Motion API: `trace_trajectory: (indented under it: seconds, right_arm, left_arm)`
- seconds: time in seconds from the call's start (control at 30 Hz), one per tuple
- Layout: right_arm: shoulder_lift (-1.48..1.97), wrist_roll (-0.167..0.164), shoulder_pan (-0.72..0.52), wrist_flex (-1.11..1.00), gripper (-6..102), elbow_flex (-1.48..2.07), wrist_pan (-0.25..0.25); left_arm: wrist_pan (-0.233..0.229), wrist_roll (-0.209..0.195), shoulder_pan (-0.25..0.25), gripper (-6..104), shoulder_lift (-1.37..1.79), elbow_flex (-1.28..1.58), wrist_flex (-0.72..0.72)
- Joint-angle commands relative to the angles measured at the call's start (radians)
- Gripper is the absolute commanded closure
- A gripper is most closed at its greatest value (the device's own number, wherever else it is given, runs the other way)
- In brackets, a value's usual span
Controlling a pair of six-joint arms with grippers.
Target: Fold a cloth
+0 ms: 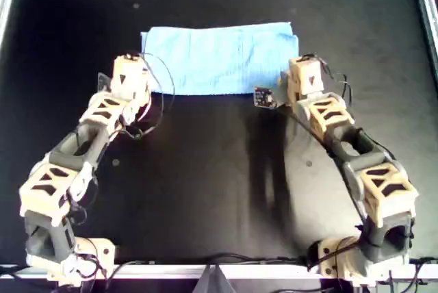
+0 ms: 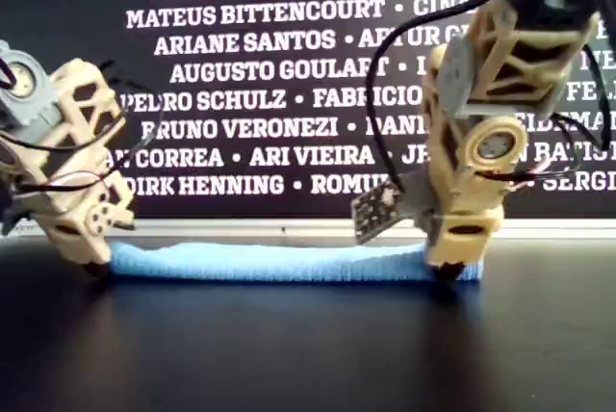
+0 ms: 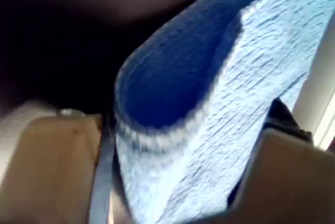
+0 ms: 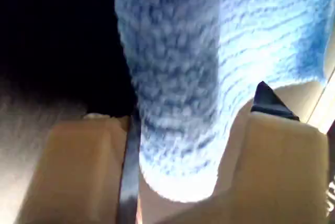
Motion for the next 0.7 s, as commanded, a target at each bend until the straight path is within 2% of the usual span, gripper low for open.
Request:
trace_trajectory:
  seconds: [0.0,0.2,0.3,0.4,0.53,0.6,0.67]
  right_arm:
    - [0.021,0.006,-0.005,-0.04,11,-0.091,0.003]
    - [0.021,0.008,-0.006,-0.04,11,-0.087,0.003]
    - [0.023,0.008,-0.006,-0.04,16,-0.074,0.003]
    - [0.029,0.008,-0.015,-0.04,27,-0.067,0.003]
    - [0.034,0.008,-0.018,-0.04,48,-0.067,0.005]
    - [0.034,0.008,-0.018,-0.04,58,-0.075,0.005]
    - [0.026,0.008,-0.018,-0.04,68,-0.091,0.005]
  left_arm:
    - [-0.003,-0.003,-0.023,1,-0.017,-0.075,-0.018]
    - [-0.003,-0.003,-0.025,1,-0.049,-0.091,-0.018]
    - [-0.003,-0.003,-0.025,1,-0.048,-0.075,-0.018]
    - [-0.003,-0.003,-0.025,1,-0.031,-0.069,-0.017]
    - [-0.005,-0.002,-0.025,5,-0.028,-0.069,-0.011]
    - [-0.005,-0.002,-0.025,13,-0.028,-0.069,-0.003]
    - [-0.003,-0.002,-0.025,24,-0.028,-0.069,-0.002]
